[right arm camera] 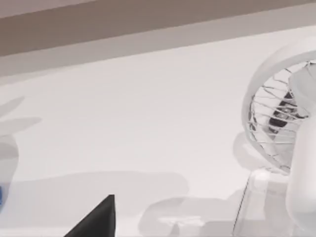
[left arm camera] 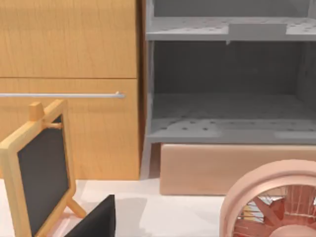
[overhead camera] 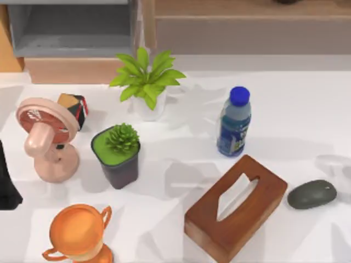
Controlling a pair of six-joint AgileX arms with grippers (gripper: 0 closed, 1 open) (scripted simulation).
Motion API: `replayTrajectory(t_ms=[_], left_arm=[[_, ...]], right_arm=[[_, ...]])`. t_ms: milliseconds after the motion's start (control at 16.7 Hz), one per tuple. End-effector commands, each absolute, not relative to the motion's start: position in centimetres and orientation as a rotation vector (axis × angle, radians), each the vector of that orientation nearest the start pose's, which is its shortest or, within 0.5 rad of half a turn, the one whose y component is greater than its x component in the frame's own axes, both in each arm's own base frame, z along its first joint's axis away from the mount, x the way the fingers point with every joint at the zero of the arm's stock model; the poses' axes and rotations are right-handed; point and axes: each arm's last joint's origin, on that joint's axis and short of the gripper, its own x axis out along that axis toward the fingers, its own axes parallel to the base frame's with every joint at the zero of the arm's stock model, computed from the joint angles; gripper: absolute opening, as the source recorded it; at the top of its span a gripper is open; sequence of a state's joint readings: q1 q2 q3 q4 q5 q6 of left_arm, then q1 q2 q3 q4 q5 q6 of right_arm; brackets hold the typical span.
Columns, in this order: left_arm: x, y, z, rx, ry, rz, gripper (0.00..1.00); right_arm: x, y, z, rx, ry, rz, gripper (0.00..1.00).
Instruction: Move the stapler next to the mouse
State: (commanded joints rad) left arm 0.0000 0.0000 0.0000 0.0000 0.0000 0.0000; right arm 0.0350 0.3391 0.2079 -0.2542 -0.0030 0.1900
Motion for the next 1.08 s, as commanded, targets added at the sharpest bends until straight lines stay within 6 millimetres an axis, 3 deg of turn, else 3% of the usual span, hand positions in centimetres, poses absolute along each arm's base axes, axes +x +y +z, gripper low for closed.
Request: replayTrajectory(t_ms=[780, 1080], left_arm=[[10.6, -0.1, 16.0, 0.000, 0.000, 0.000, 1.00], [10.6, -0.1, 16.0, 0.000, 0.000, 0.000, 1.00]], right_arm=[[17.5, 1.7, 16.7, 0.385, 1.314, -0.270, 1.00], [19.4, 2.4, 16.4, 0.416, 1.509, -0.399, 1.00]])
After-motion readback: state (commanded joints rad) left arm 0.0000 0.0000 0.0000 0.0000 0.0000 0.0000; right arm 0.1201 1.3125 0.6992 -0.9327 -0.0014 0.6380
